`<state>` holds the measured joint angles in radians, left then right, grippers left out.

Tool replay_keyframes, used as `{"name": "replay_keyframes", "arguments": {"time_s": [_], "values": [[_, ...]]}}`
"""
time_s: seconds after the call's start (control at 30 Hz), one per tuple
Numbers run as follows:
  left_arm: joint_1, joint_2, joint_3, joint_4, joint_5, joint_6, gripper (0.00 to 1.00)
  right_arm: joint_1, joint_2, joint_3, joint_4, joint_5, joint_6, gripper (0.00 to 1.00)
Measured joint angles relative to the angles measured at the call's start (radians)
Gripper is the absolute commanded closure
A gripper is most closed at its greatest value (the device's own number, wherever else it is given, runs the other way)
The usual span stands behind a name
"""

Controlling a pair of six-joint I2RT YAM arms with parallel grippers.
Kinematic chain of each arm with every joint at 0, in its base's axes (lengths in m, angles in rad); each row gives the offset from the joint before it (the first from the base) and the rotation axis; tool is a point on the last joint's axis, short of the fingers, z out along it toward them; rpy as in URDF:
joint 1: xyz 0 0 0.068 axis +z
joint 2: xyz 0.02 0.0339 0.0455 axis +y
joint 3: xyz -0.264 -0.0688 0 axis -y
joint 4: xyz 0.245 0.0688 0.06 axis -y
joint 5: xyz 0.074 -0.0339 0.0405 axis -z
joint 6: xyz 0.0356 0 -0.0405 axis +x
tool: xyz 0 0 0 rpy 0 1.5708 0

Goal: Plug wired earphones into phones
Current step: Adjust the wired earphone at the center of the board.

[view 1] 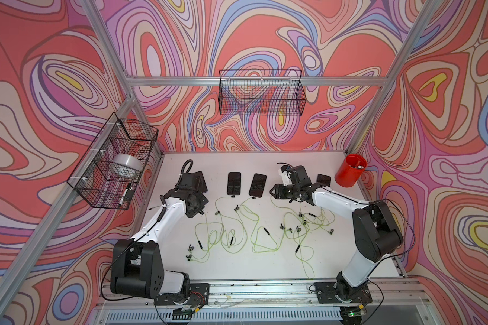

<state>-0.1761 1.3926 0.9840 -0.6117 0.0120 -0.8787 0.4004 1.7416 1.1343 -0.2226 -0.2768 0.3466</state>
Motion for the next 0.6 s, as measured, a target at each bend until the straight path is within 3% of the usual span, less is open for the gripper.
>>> {"name": "replay_keyframes", "arguments": {"time_s": [0.27, 0.33, 0.4, 0.43, 0.5, 0.6], "values": [[-0.22, 0.02, -0.007, -0.005, 0.046, -0.06, 0.97, 0.0, 0.003, 0.005, 0.005, -0.017, 0.026, 0.51], [-0.254, 0.041, -0.008, -0.007, 0.064, -0.06, 0.67, 0.0, 0.003, 0.009, 0.006, -0.021, 0.032, 0.51], [-0.263, 0.05, -0.012, -0.018, 0.075, -0.057, 0.28, 0.0, 0.003, 0.013, 0.005, -0.027, 0.034, 0.5], [-0.262, 0.05, -0.012, -0.027, 0.074, -0.055, 0.16, 0.0, 0.003, 0.014, 0.005, -0.029, 0.036, 0.5], [-0.26, 0.047, -0.009, -0.049, 0.072, -0.038, 0.03, 0.0, 0.003, 0.014, 0.005, -0.032, 0.037, 0.49], [-0.244, 0.041, 0.006, -0.095, 0.069, -0.008, 0.0, 0.0, 0.003, 0.014, 0.0, -0.032, 0.039, 0.48]]}}
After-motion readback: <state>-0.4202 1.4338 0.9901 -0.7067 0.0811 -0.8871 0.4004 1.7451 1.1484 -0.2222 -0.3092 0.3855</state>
